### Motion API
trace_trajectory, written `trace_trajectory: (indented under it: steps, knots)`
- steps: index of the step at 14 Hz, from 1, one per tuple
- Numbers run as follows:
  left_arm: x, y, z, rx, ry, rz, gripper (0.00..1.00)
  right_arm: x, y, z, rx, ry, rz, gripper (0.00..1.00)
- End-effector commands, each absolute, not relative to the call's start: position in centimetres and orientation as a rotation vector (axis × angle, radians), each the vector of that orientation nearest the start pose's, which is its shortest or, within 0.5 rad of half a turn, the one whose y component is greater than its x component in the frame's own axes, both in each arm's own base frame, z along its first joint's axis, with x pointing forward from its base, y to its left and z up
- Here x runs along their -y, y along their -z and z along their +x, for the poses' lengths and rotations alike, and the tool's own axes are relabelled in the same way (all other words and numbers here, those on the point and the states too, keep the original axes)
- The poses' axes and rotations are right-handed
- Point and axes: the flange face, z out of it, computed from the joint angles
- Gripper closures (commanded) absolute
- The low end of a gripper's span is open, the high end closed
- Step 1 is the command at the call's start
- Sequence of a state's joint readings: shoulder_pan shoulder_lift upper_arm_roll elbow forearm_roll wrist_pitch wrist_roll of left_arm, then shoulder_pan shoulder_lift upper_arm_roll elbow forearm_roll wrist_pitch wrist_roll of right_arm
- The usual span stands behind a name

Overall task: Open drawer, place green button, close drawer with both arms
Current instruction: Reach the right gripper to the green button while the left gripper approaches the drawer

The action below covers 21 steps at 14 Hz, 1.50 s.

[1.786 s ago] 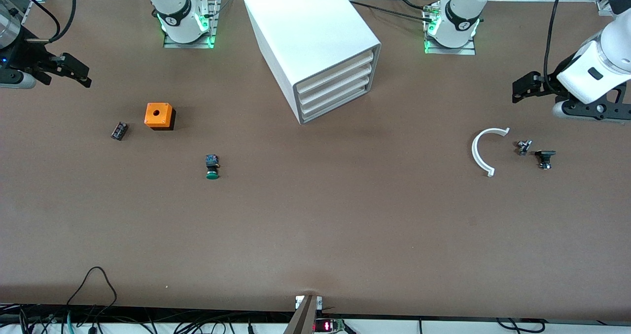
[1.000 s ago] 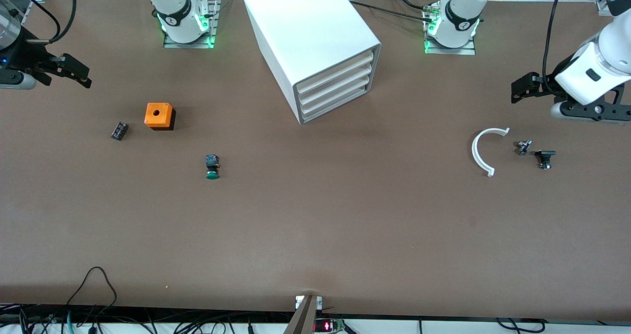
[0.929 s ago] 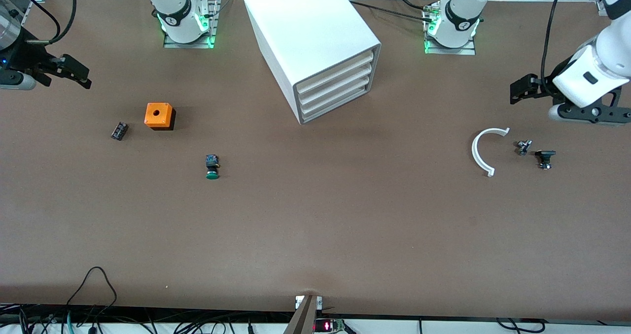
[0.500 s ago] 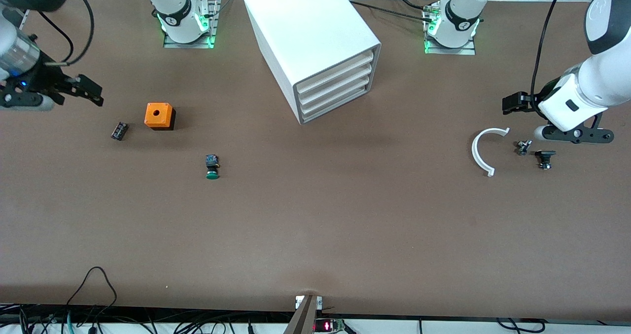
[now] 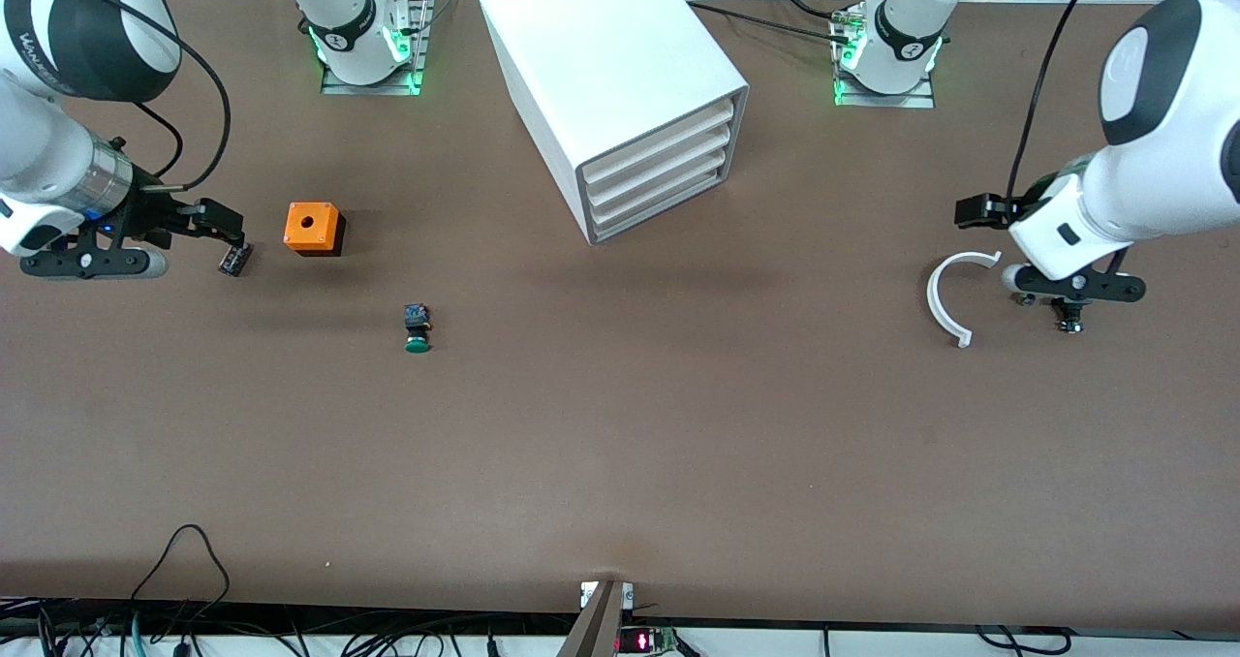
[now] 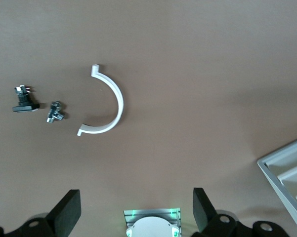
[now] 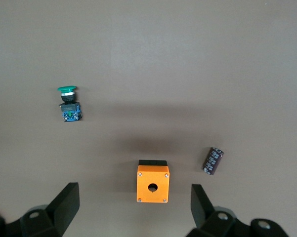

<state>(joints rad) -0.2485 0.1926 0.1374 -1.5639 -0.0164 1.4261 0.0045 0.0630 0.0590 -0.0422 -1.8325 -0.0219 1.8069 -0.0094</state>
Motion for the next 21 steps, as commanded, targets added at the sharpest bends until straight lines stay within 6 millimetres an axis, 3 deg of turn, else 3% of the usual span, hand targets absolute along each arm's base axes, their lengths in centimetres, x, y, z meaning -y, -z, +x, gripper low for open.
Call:
trace_trajectory:
  steps: [1,2,6,9,11,14,17,21]
  knots:
    - [9.9,-49.7,57.7,-0.214,-0.603,-3.162,0.0,-2.0,-47.2,58.2,0.085,-0.21,-3.143,0.0]
    - [10.8,-47.8,57.6,-0.217,-0.67,-3.202,0.0,-3.6,-46.1,58.6,0.13,-0.231,-3.145,0.0]
    - [14.4,-39.2,56.4,-0.148,-0.908,-3.395,0.0,-5.1,-41.7,60.6,0.161,-0.214,-3.145,0.0]
    - [18.9,-33.8,54.6,-0.113,-1.148,-3.464,0.0,-7.4,-37.4,61.5,0.197,-0.228,-3.125,0.0]
    - [22.4,-30.9,53.3,-0.265,-1.191,-3.507,0.0,-9.7,-35.0,61.7,0.241,-0.25,-3.125,0.0]
    - [24.1,-25.8,51.5,-0.326,-1.229,-3.677,0.0,-11.3,-30.4,62.0,0.258,-0.257,-3.128,0.0]
    - [25.0,-22.1,50.3,-0.378,-1.256,-3.789,0.02,-12.9,-27.0,61.4,0.286,-0.195,-3.128,0.0]
    - [28.2,-19.8,48.3,-0.474,-1.308,-3.749,0.15,-14.9,-22.3,60.5,0.243,-0.15,-3.121,0.0]
